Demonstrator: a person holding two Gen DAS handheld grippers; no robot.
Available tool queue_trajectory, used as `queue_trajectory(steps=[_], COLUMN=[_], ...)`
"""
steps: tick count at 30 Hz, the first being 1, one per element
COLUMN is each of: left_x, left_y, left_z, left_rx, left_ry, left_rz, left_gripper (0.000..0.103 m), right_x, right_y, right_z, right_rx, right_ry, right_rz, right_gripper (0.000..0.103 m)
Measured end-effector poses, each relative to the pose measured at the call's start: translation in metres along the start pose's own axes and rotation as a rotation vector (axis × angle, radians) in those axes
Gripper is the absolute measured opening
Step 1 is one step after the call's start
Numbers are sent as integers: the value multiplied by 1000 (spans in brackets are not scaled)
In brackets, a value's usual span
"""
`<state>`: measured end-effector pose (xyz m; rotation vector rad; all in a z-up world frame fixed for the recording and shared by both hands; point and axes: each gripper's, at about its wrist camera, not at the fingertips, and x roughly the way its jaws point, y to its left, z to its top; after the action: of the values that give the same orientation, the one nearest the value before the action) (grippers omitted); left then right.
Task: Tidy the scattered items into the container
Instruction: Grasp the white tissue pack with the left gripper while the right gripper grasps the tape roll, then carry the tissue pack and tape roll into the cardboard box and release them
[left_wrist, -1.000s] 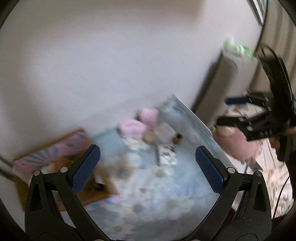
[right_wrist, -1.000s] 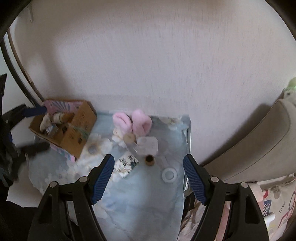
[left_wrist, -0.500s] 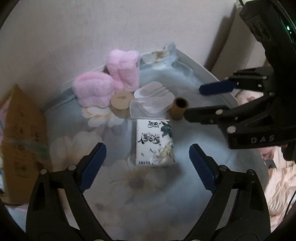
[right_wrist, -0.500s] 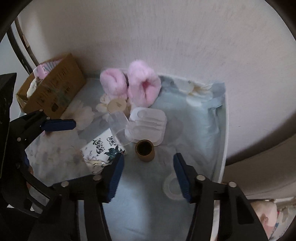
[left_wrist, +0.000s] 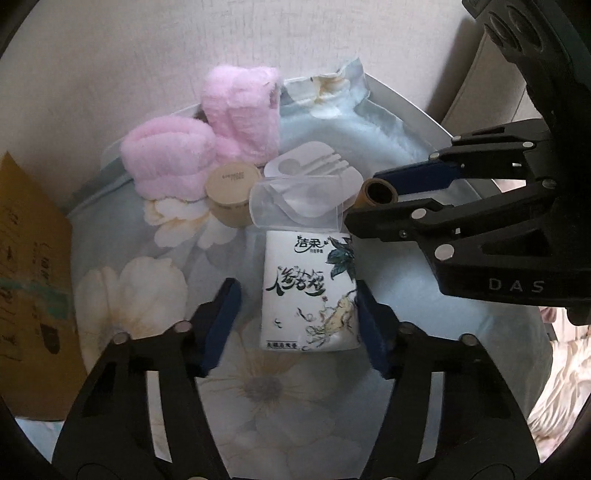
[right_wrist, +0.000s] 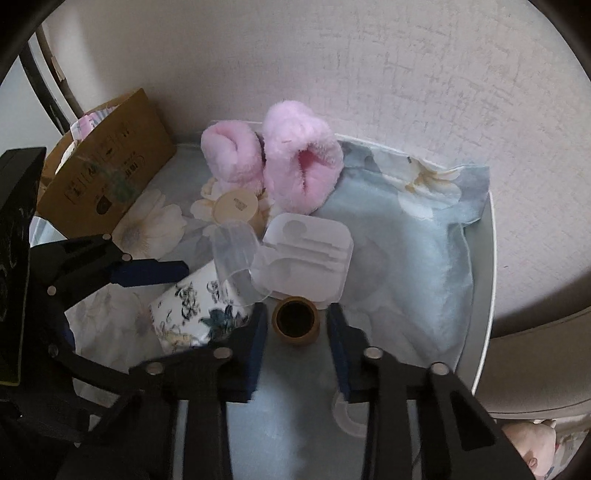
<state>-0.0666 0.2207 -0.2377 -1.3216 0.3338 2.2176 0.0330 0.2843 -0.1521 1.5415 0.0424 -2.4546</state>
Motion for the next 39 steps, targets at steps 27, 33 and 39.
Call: queue_trajectory(steps=[27, 33, 39], left_x=[-173, -221, -249], left_y=[97, 160, 218], left_z=[-8, -12, -7], left_rx=[-69, -120, -176], left_ry=[-93, -137, -158], left_rz=[15, 82, 149], left_gripper=[43, 43, 43], right_x=[-121, -142, -151], right_y=[43, 79, 128], right_z=[29, 69, 122], right_rx=[38, -26, -75], right_ry=[-54, -90, -124], right_rz=[-56, -33, 33], right_gripper=[22, 22, 22])
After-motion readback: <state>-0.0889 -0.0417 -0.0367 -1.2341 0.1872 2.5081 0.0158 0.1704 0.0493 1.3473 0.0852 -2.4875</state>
